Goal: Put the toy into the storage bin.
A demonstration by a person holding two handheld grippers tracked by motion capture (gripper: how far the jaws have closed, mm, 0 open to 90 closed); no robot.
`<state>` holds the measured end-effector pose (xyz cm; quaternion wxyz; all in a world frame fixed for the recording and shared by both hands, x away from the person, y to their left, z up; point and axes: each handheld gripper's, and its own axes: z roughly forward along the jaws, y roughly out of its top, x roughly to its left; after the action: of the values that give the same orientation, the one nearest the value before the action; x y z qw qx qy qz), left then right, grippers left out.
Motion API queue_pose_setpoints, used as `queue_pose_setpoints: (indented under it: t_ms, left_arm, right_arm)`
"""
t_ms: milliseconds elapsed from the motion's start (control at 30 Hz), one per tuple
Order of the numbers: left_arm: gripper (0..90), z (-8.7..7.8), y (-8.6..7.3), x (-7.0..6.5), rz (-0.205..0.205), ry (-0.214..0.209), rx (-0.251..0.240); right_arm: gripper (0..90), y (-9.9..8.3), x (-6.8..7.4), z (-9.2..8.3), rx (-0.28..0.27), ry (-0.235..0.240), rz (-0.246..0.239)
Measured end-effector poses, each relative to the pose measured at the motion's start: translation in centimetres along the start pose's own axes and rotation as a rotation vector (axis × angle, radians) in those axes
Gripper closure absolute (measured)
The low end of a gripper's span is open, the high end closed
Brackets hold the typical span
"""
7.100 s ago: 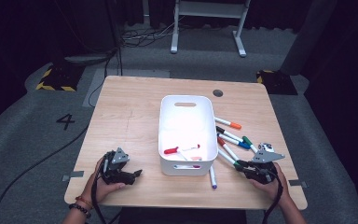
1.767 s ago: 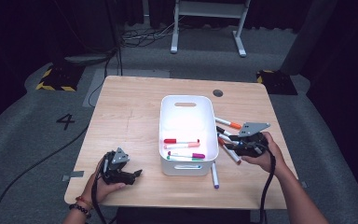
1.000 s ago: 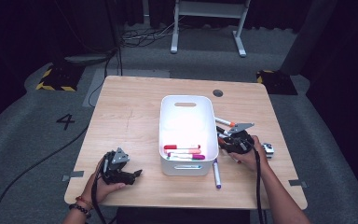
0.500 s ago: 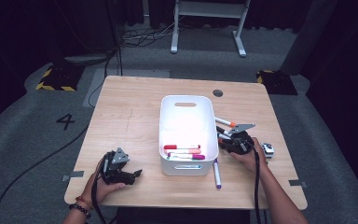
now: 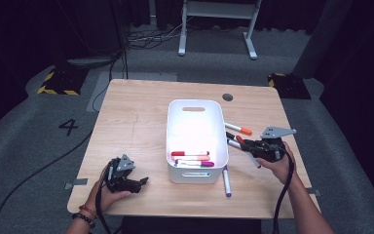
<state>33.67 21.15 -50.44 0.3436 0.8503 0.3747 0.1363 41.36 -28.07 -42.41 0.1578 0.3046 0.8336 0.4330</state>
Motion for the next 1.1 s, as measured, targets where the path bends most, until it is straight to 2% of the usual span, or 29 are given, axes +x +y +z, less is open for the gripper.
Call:
queue_pose_setpoints:
  t_ms: [100,167,333,400,500,533,633,667,700,833,933,1100]
  left_arm:
    - [16.0,0.0,0.0,0.0,0.0,0.0,0.0]
    - [16.0,0.0,0.0,0.0,0.0,0.0,0.0]
    - [16.0,0.0,0.0,0.0,0.0,0.0,0.0]
    - [16.0,0.0,0.0,0.0,0.0,0.0,0.0]
    - [16.0,0.0,0.0,0.0,0.0,0.0,0.0]
    - [16.0,0.0,0.0,0.0,0.0,0.0,0.0]
    - [16.0,0.0,0.0,0.0,0.0,0.0,0.001]
    - [16.0,0.0,0.0,0.0,0.0,0.0,0.0]
    - [16.0,0.0,0.0,0.0,0.0,0.0,0.0]
    - [16.0,0.0,0.0,0.0,0.0,-0.001,0.001]
    - [16.0,0.0,0.0,0.0,0.0,-0.001,0.001]
    - [16.0,0.0,0.0,0.0,0.0,0.0,0.0]
  right_arm:
    - [74.4,0.6,0.2,-0.9,-0.025,0.011,-0.008]
    - [74.4,1.7,0.5,-1.9,-0.04,0.001,-0.044]
    - [74.4,3.1,1.1,-3.0,-0.075,0.031,-0.056]
    - [74.4,4.2,1.9,-3.6,-0.092,0.045,-0.088]
    - [74.4,5.0,2.5,-4.0,-0.104,0.064,-0.104]
    - [74.4,5.8,3.2,-4.5,-0.113,0.074,-0.125]
    - [74.4,6.7,3.6,-4.9,-0.124,0.092,-0.139]
    - [74.5,7.7,4.2,-5.3,-0.129,0.098,-0.162]
    - [74.5,7.7,4.2,-5.3,-0.129,0.098,-0.162]
    - [74.4,9.6,5.3,-5.7,-0.131,0.111,-0.208]
    - [74.4,11.4,6.4,-5.7,-0.128,0.114,-0.265]
    - [74.4,12.9,7.4,-5.0,-0.131,0.145,-0.29]
